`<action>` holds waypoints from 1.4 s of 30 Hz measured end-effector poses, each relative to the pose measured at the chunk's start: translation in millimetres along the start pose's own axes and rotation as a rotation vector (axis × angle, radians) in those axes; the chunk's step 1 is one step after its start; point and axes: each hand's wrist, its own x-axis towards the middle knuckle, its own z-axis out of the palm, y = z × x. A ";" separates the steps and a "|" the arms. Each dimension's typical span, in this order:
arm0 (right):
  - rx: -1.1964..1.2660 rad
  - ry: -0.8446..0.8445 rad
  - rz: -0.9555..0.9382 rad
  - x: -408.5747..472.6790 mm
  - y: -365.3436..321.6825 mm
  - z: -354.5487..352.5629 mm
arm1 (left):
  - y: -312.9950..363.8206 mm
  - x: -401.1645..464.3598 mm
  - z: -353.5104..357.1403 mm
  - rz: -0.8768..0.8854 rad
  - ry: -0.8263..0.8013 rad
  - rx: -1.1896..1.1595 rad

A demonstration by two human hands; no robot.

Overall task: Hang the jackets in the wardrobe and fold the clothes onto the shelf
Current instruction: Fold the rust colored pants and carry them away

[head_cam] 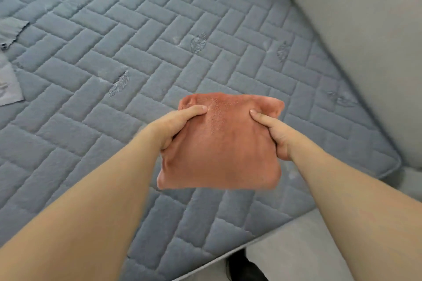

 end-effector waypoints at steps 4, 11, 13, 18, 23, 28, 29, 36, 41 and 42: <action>0.173 0.155 -0.088 -104.6 13.0 -43.2 | 38.1 -45.0 69.7 0.056 -0.178 0.113; 0.500 0.465 -0.273 -310.1 72.6 -103.5 | 77.7 -157.2 221.6 0.138 -0.531 0.367; 0.570 0.556 -0.334 -371.4 92.9 -120.4 | 82.4 -195.7 270.2 0.145 -0.638 0.436; 0.708 0.772 -0.465 -511.3 155.3 -150.6 | 77.6 -295.4 391.1 0.229 -0.870 0.636; 0.827 0.972 -0.561 -627.2 228.5 -153.5 | 44.2 -390.6 490.5 0.277 -1.077 0.790; 0.952 1.249 -0.647 -752.6 320.9 -139.9 | -21.7 -515.7 584.1 0.322 -1.318 0.925; 0.967 1.300 -0.666 -778.0 338.1 -135.7 | -36.6 -543.2 599.4 0.334 -1.358 0.956; 1.037 1.604 -0.826 -922.8 443.9 -104.9 | -132.5 -712.8 684.1 0.486 -1.604 1.098; 1.014 1.775 -0.866 -995.2 495.0 -100.1 | -183.7 -790.2 734.8 0.578 -1.725 1.109; 1.018 1.807 -0.866 -1006.2 503.3 -101.3 | -193.0 -801.8 746.2 0.594 -1.747 1.122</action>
